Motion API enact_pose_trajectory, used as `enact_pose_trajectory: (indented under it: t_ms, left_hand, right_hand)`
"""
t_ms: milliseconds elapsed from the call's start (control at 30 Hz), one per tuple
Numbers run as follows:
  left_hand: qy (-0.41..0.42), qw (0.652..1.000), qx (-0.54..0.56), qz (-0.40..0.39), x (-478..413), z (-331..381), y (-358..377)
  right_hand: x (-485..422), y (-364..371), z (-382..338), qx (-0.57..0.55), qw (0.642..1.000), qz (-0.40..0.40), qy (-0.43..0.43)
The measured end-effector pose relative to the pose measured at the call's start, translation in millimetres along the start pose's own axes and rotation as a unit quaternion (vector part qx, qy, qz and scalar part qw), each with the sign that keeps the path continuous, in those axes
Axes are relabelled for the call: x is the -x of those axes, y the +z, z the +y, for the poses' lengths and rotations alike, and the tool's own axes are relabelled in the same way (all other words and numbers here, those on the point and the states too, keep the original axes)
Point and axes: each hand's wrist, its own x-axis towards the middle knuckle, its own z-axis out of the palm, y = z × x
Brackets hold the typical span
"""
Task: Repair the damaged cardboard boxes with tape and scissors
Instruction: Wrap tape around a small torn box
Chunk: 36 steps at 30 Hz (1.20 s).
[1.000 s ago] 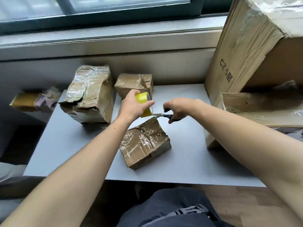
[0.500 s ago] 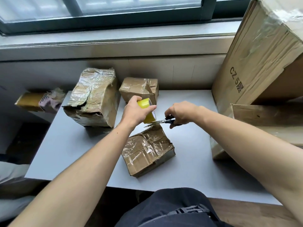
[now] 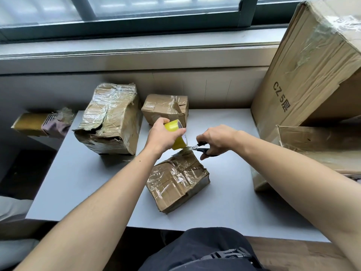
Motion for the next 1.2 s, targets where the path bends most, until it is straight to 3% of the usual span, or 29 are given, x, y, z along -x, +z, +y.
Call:
enact_pose_trajectory:
  t_ms: [400,567,733,900,1033,1200]
  left_hand:
    - [0.032,0.999,-0.002,0.037,1.7,-9.7,-1.4]
    - [0.006,0.998,0.047,0.044,4.0,-11.5,-10.5]
    - [0.044,0.996,0.039,0.062,8.5,-8.5,-14.4]
    - [0.056,0.994,0.066,0.068,13.0,-14.0,-17.9]
    - [0.028,0.981,0.155,0.110,-0.9,-3.0,-30.4]
    - [0.020,0.993,0.082,0.085,-11.0,-7.6,-39.2]
  right_hand:
    - [-0.8,-4.7,-14.9,-0.069,0.996,-0.003,0.048]
    - [3.6,-2.6,-21.8,-0.007,0.998,0.018,0.063]
    - [1.7,-3.3,-30.9,0.002,0.996,0.011,0.084]
    - [0.8,-11.4,-33.8,-0.012,0.998,-0.025,0.065]
    - [4.5,-8.2,-35.2,-0.016,0.997,-0.019,0.071]
    - [4.3,-9.9,-33.3,0.018,0.993,0.034,0.110]
